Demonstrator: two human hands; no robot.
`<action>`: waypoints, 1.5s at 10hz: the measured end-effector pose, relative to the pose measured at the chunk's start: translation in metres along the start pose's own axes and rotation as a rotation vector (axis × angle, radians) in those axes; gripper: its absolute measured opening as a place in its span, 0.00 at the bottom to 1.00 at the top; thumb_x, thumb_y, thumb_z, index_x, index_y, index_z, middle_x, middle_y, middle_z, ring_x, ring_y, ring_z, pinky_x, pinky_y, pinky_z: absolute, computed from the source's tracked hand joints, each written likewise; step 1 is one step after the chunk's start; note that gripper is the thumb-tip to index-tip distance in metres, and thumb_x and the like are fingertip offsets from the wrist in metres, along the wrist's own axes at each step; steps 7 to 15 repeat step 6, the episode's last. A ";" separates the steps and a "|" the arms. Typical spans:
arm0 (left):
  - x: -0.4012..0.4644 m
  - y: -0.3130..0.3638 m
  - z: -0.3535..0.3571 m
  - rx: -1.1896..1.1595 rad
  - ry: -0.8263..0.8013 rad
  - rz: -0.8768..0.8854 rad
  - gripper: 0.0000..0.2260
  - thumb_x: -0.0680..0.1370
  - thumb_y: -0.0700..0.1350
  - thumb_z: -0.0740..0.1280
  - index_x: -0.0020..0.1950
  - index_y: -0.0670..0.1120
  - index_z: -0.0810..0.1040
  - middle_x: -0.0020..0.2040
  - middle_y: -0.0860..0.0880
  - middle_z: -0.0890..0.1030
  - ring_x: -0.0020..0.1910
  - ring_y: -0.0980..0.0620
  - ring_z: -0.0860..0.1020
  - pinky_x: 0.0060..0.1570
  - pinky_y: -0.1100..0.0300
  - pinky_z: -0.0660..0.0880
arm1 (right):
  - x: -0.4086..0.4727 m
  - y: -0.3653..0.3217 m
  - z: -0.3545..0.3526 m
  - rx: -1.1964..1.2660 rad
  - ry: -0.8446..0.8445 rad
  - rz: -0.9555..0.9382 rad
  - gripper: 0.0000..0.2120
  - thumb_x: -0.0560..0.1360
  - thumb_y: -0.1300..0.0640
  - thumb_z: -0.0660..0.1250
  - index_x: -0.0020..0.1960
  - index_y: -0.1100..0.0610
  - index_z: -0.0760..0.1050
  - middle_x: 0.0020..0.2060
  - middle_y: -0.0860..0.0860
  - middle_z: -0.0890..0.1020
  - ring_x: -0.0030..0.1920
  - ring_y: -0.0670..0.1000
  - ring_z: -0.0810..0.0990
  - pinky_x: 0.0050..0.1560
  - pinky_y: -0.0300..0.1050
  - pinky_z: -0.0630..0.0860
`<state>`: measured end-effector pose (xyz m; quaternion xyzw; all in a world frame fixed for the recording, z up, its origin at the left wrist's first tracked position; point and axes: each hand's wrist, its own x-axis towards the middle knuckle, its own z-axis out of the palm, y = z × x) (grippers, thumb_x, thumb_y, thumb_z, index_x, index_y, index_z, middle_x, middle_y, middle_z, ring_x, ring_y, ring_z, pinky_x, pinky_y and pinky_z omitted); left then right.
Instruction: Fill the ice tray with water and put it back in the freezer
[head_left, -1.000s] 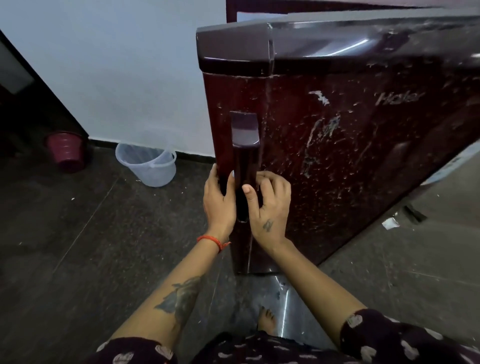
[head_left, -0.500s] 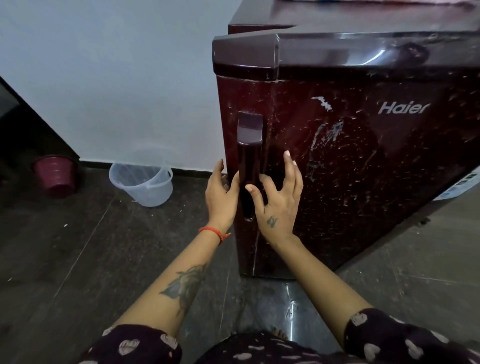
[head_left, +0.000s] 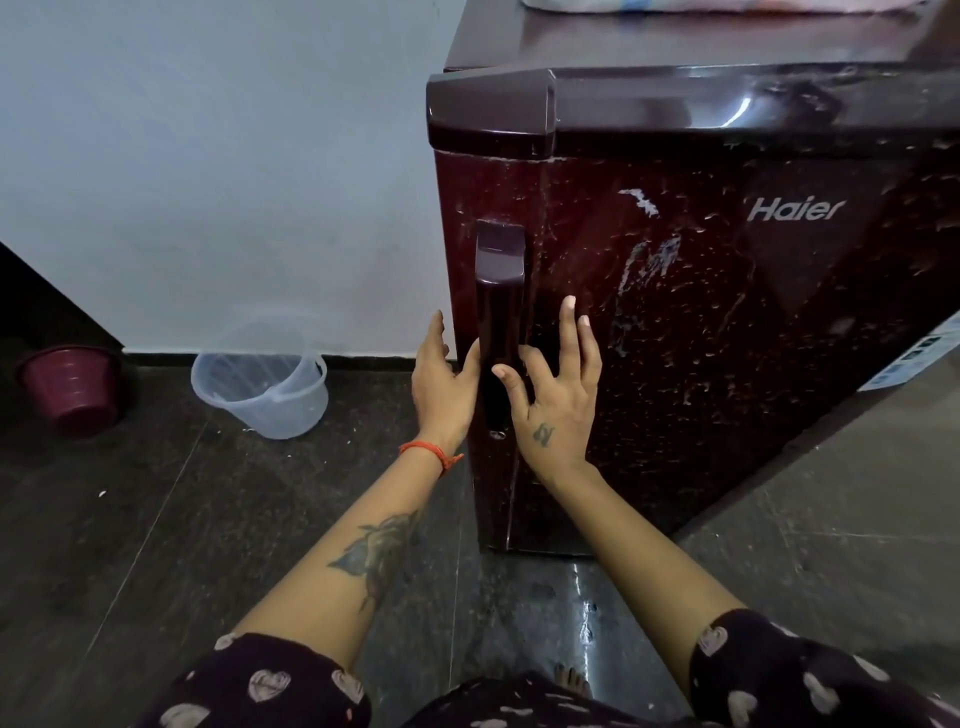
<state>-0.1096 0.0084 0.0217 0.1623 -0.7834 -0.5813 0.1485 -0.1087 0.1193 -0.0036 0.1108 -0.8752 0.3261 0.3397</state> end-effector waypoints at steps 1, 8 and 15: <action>0.003 -0.003 0.001 -0.016 -0.031 0.022 0.22 0.78 0.50 0.65 0.72 0.53 0.66 0.65 0.58 0.74 0.62 0.56 0.75 0.63 0.53 0.73 | 0.000 0.000 0.001 -0.003 -0.001 -0.002 0.15 0.77 0.46 0.64 0.52 0.56 0.79 0.73 0.62 0.62 0.73 0.59 0.57 0.65 0.64 0.68; -0.027 0.003 -0.003 0.023 0.114 -0.035 0.26 0.79 0.55 0.60 0.75 0.48 0.62 0.72 0.46 0.68 0.68 0.48 0.69 0.66 0.55 0.68 | -0.005 -0.012 -0.022 0.224 -0.106 0.167 0.26 0.78 0.43 0.59 0.70 0.58 0.68 0.77 0.54 0.54 0.77 0.54 0.54 0.74 0.50 0.57; -0.027 0.003 -0.003 0.023 0.114 -0.035 0.26 0.79 0.55 0.60 0.75 0.48 0.62 0.72 0.46 0.68 0.68 0.48 0.69 0.66 0.55 0.68 | -0.005 -0.012 -0.022 0.224 -0.106 0.167 0.26 0.78 0.43 0.59 0.70 0.58 0.68 0.77 0.54 0.54 0.77 0.54 0.54 0.74 0.50 0.57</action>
